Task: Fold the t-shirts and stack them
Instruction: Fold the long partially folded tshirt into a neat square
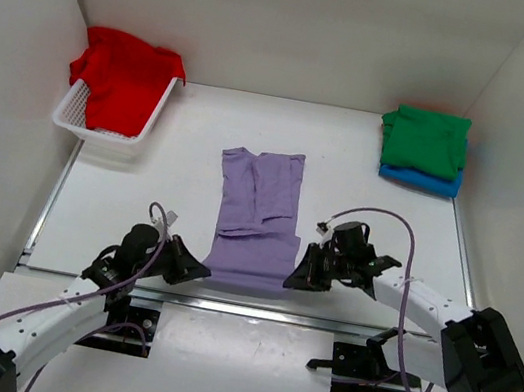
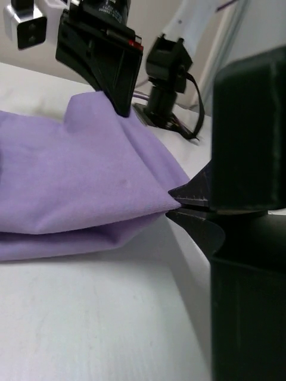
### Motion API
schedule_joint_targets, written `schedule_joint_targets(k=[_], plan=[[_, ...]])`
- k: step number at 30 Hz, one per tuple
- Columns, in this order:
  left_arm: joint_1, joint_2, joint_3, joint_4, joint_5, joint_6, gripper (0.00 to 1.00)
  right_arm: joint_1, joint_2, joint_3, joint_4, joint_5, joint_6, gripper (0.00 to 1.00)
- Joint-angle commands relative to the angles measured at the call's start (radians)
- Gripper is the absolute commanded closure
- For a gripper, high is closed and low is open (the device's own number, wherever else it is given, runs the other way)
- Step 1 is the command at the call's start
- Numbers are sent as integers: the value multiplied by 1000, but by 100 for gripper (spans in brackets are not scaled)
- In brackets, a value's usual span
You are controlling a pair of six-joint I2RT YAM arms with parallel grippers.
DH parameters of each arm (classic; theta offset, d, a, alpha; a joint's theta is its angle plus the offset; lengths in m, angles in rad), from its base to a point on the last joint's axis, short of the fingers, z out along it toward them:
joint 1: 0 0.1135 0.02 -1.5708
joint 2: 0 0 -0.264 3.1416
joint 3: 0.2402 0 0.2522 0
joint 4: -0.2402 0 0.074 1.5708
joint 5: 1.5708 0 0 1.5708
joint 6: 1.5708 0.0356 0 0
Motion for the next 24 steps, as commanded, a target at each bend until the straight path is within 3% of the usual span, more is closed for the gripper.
schedule_joint_targets(k=[1, 3, 5, 8, 10, 11, 12, 13, 14, 15, 18, 20, 24], plan=[[64, 51, 67, -9, -35, -10, 100, -79, 35, 143, -115, -3, -96, 100], [120, 214, 182, 36, -35, 71, 100, -141, 120, 308, -167, -15, -151, 100], [153, 468, 407, 50, -44, 165, 100, -203, 212, 430, -205, -43, -218, 100], [220, 779, 721, 123, -79, 252, 100, -280, 424, 694, -253, -69, -286, 100], [274, 953, 912, 133, -123, 268, 100, -336, 620, 960, -287, -72, -312, 100], [286, 1065, 1040, 131, -133, 275, 96, -344, 677, 1033, -316, -66, -321, 100], [303, 1117, 1154, 121, -169, 281, 71, -361, 793, 1187, -369, -70, -341, 94], [320, 1210, 1196, 110, -179, 289, 52, -376, 910, 1346, -406, -61, -354, 75], [328, 1290, 1260, 105, -174, 285, 53, -389, 964, 1430, -475, -69, -381, 62], [347, 1352, 1297, 117, -154, 253, 50, -392, 1057, 1555, -530, -51, -401, 51], [381, 1415, 1266, 168, -84, 213, 40, -395, 1205, 1743, -607, 17, -446, 42], [383, 1396, 1185, 272, -71, 189, 43, -398, 1224, 1736, -595, 38, -456, 39], [381, 1296, 1017, 337, -49, 195, 43, -396, 1173, 1549, -453, 19, -428, 36]])
